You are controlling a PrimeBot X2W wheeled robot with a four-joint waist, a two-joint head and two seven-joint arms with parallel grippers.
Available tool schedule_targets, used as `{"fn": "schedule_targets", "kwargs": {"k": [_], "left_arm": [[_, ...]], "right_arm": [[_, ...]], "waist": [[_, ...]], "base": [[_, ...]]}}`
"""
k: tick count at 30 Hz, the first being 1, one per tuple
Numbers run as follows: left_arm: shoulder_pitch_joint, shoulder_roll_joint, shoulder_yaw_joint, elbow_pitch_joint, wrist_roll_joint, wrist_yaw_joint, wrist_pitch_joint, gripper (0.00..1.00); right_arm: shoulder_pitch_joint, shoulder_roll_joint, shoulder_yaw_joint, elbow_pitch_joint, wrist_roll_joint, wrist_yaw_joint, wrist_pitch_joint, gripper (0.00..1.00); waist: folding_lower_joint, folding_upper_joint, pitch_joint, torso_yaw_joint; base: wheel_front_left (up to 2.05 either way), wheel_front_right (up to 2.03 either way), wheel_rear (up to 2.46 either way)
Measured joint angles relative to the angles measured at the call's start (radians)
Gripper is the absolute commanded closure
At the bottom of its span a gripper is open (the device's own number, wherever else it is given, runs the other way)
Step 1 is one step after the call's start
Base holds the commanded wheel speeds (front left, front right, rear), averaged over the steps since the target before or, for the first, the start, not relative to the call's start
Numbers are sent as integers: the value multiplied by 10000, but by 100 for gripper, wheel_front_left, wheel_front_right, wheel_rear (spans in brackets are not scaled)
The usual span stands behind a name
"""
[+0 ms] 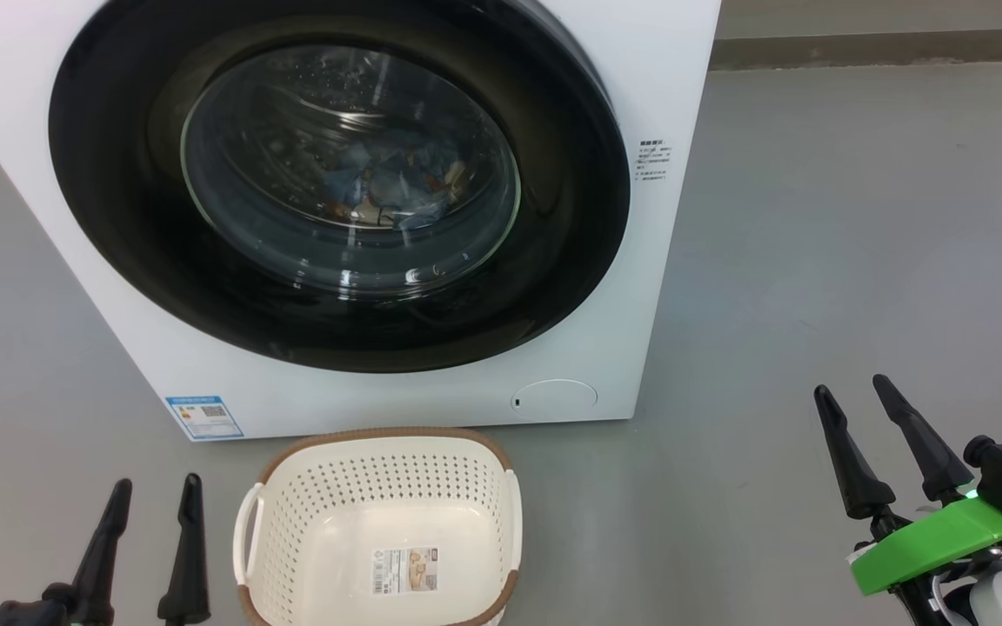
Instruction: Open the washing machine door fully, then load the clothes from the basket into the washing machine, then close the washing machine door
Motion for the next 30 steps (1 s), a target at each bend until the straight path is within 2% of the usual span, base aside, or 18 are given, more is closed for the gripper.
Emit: {"fn": "schedule_targets", "kwargs": {"k": [30], "left_arm": [[0,0,-15,105,0,0,0,0]], "right_arm": [[0,48,-98,-67,-4,0,0,0]], "waist": [[0,0,13,213]], "base": [[0,0,0]]}}
